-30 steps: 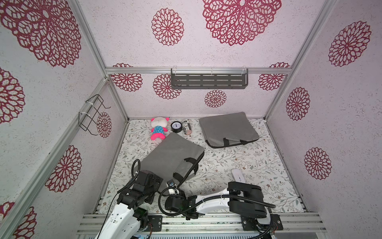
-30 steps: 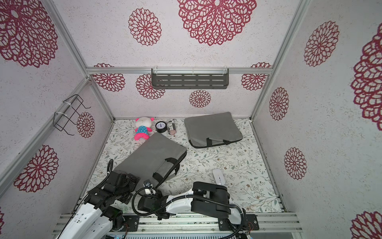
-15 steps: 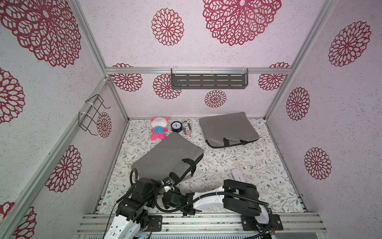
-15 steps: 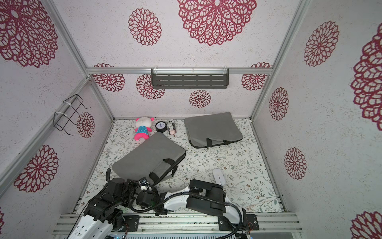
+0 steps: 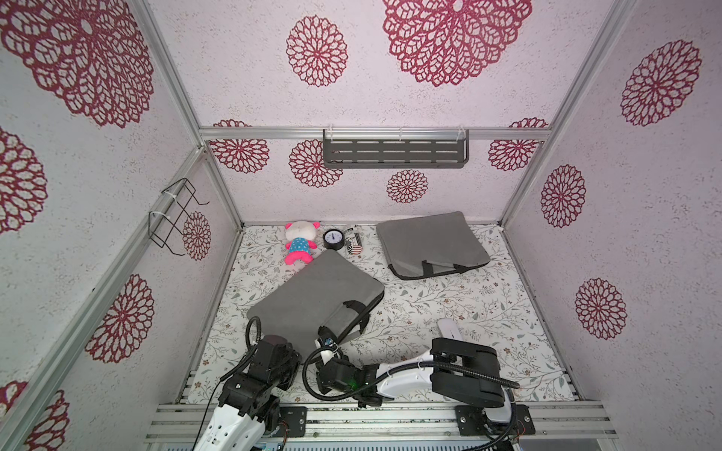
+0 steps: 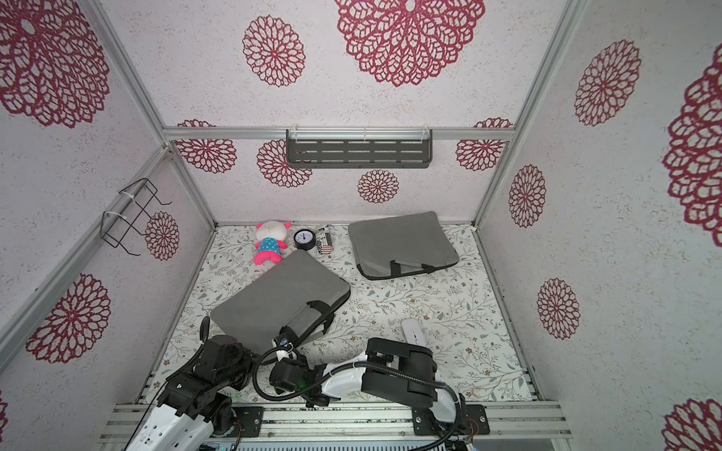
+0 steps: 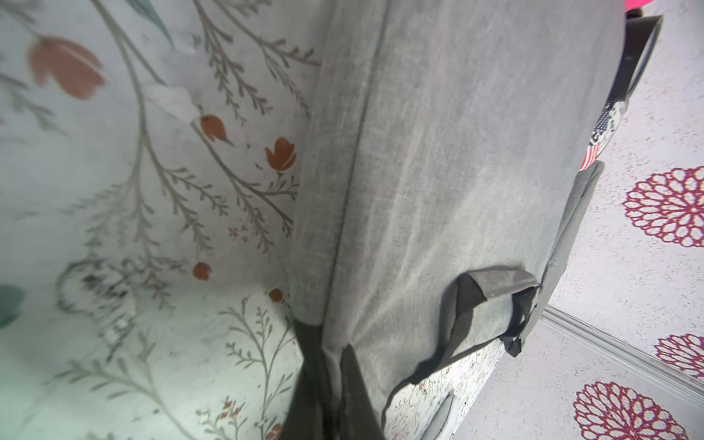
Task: Put the mouse into the laptop bag
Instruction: Zip the zipper on the zippered laptop bag.
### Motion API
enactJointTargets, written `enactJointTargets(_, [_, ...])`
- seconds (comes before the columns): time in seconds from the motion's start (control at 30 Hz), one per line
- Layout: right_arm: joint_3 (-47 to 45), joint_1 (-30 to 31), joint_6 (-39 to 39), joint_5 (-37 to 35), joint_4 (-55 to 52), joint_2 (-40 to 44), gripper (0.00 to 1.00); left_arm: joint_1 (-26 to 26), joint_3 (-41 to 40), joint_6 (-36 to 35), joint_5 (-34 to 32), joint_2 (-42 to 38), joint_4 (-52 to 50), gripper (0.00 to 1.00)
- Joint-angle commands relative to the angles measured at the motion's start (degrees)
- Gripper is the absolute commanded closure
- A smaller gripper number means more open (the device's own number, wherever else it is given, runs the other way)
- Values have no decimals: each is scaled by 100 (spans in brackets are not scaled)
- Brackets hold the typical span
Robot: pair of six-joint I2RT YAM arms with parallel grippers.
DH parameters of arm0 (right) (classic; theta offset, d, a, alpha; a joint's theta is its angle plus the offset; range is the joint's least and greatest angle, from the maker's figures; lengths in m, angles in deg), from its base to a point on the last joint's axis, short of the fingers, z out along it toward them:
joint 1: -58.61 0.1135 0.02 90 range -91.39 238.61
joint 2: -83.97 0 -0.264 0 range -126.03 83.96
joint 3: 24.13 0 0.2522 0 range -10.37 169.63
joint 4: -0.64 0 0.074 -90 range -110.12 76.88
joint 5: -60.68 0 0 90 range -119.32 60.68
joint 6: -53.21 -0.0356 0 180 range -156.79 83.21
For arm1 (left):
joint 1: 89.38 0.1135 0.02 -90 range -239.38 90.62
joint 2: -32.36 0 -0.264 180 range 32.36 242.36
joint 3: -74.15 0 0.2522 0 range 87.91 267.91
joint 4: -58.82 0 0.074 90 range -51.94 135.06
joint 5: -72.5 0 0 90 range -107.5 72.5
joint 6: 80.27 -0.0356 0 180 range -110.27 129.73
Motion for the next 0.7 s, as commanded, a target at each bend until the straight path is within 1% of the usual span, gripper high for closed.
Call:
enactJointTargets(0.0, [-240, -358, -371, -275, -411, 238, 100, 50, 101, 19, -487, -240, -661, 100])
enactJointTargets(0.1, [-412, -566, -447, -324, -541, 357, 100, 113, 257, 4, -664, -429, -1047, 100])
enactJointTargets(0.23, [-731, -823, -546, -406, -579, 595, 100, 148, 702, -39, -1159, -741, -1793, 100])
enactJointTargets(0.3, [-859, -951, -590, -406, -607, 681, 100, 158, 845, -87, -1290, -868, -1953, 100])
enactJointTargets(0.47, [-1160, -1215, -680, -483, -663, 903, 100, 186, 881, -241, -1199, -905, -1785, 100])
enactJointTargets(0.53, [-1265, -1254, -709, -511, -720, 994, 100, 223, 895, -290, -1202, -746, -1758, 100])
enactJointTargets(0.57, [-1317, -1431, -717, -533, -731, 1029, 100, 235, 903, -338, -1215, -665, -1741, 100])
enactJointTargets(0.67, [-1467, -1597, -806, -613, -857, 1133, 100, 369, 966, -508, -1193, -356, -1627, 100])
